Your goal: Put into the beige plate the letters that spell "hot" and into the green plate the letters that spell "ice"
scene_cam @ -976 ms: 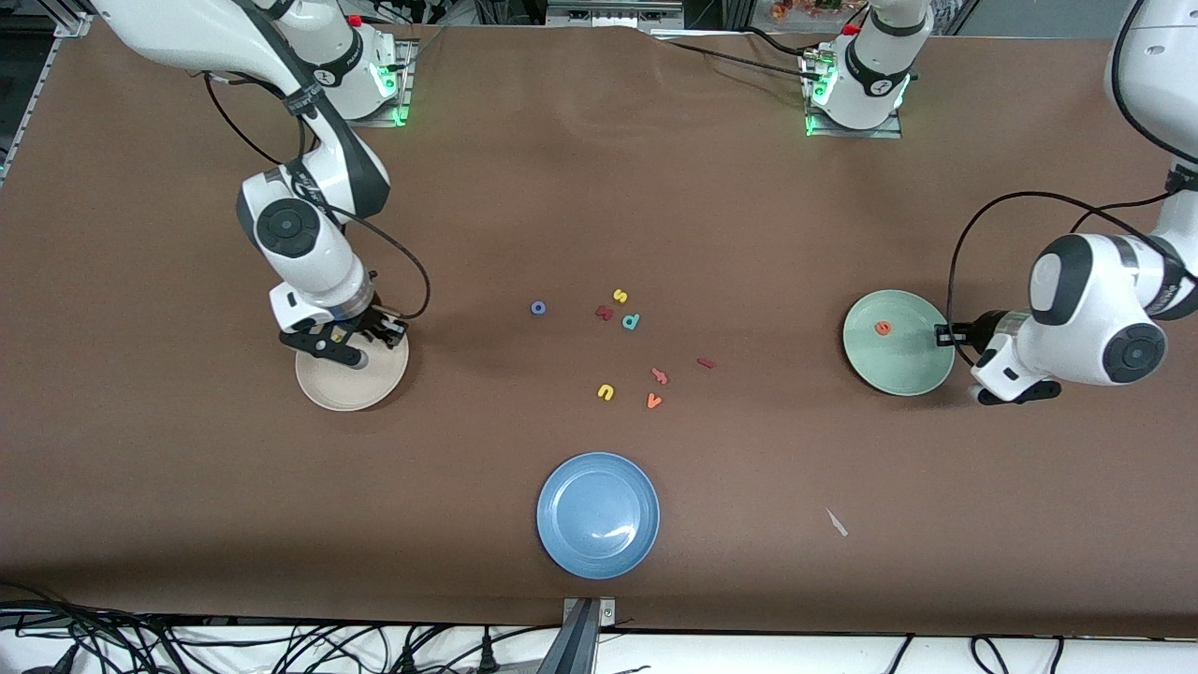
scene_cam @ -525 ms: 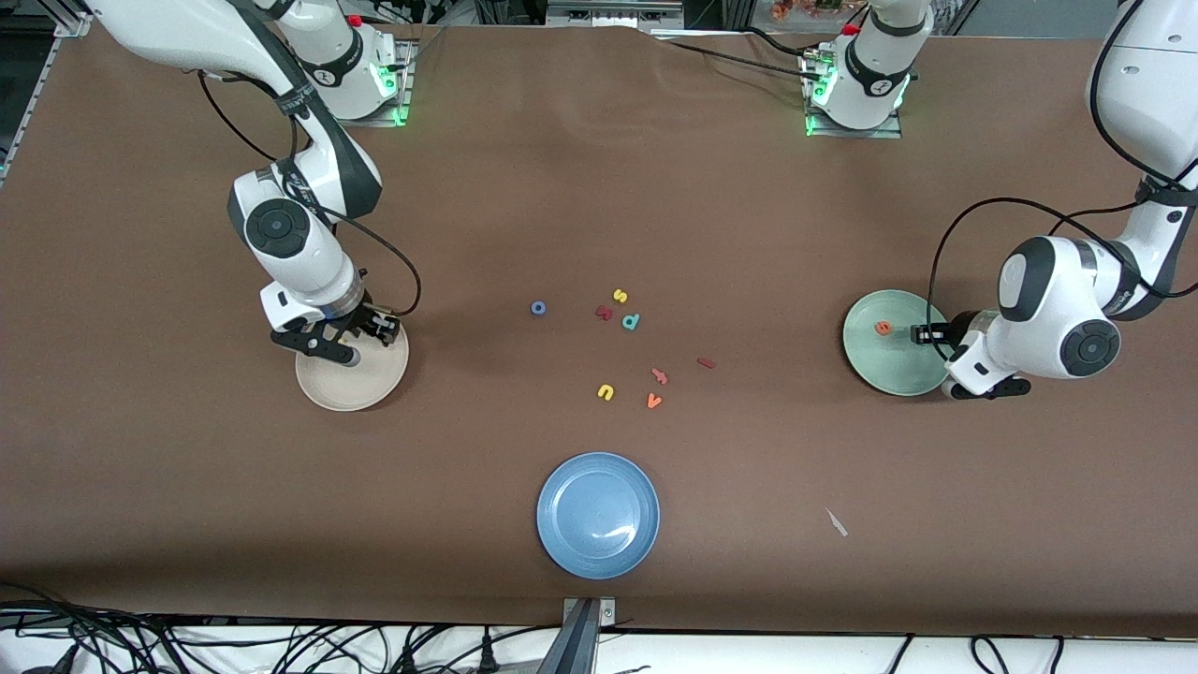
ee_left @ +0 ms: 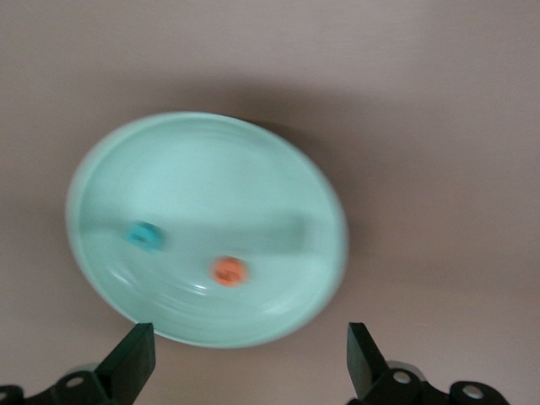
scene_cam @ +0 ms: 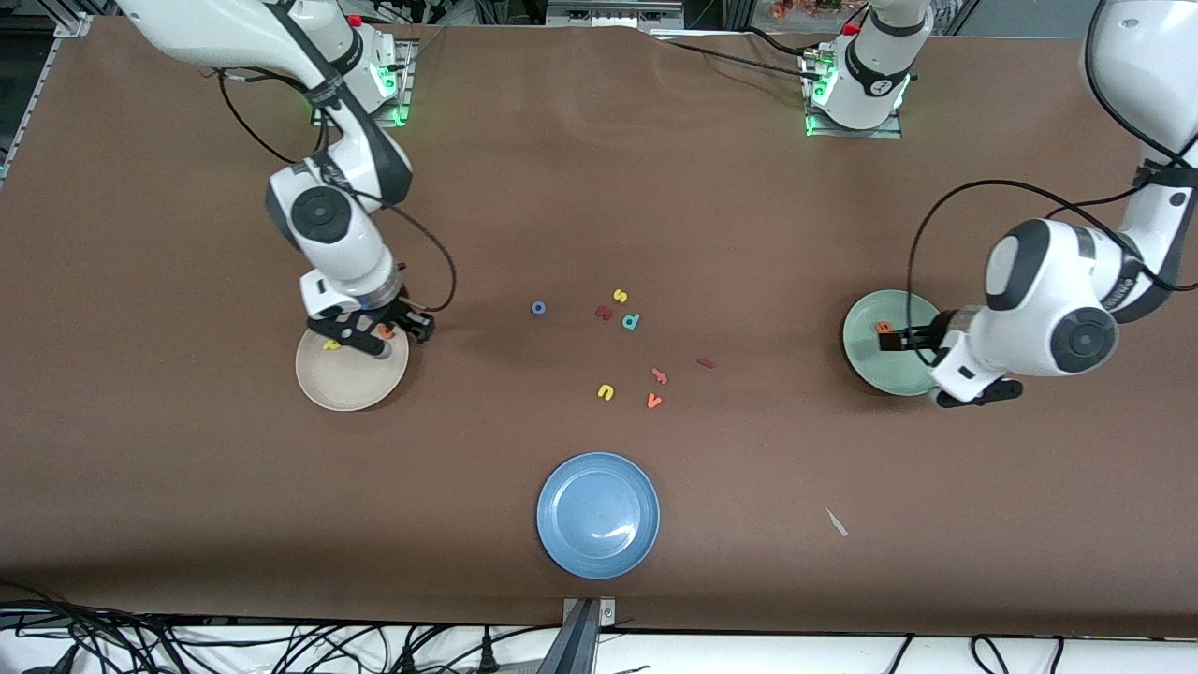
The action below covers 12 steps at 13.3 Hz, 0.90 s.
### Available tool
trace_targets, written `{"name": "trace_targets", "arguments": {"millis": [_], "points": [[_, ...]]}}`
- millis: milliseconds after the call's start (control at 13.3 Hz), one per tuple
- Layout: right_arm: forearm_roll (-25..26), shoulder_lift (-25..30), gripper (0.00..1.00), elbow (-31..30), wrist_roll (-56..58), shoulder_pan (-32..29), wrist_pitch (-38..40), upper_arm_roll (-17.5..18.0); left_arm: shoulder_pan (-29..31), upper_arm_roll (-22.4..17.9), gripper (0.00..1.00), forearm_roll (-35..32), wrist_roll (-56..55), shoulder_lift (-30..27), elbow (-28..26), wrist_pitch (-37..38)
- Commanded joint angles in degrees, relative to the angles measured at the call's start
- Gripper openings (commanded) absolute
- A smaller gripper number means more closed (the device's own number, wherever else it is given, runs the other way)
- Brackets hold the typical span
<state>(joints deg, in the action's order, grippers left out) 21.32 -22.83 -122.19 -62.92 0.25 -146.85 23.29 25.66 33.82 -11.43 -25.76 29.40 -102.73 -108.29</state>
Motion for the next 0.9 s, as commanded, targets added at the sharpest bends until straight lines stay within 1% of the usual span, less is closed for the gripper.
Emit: {"name": "trace_targets", "arguments": {"millis": [0, 150, 225, 300, 450, 525, 676, 826], "points": [[0.6, -2.1, 0.61, 1.3, -8.7, 4.1, -1.8, -0.1, -2.8, 2.6, 1.0, 2.2, -12.8, 0.2, 0.3, 0.4], [0.6, -3.6, 0.61, 2.6, -13.9, 6.9, -1.9, -0.1, -7.4, 2.6, 0.99, 4.0, -20.8, 1.8, 2.8, -2.9], [0.6, -4.7, 0.61, 3.8, -16.2, 8.3, -1.9, -0.1, -9.1, 2.5, 0.99, 3.9, -25.2, 3.2, 3.1, -4.2], [0.7, -5.8, 0.61, 5.3, -18.4, 9.2, -1.9, -0.1, -10.5, 2.4, 0.97, 3.5, -29.6, 4.7, 3.1, -6.8], [0.7, -7.6, 0.61, 7.3, -21.5, 11.0, -2.0, -0.1, -14.0, 2.0, 0.91, 3.3, -36.9, 7.1, 3.0, -14.5], [0.7, -8.3, 0.61, 8.2, -22.4, 11.4, -2.0, -0.1, -15.8, 1.2, 0.9, 3.3, -39.9, 8.5, 3.1, -16.3], [0.8, -9.8, 0.61, 9.3, -24.5, 13.0, -2.0, -0.1, -20.5, -2.5, 0.9, 2.4, -46.9, 10.0, 3.1, -21.1], [1.4, -11.4, 0.61, 11.2, -27.8, 14.8, -2.0, -0.1, -27.0, -8.1, 0.9, 1.2, -54.4, 11.2, 3.1, -25.8]]}}
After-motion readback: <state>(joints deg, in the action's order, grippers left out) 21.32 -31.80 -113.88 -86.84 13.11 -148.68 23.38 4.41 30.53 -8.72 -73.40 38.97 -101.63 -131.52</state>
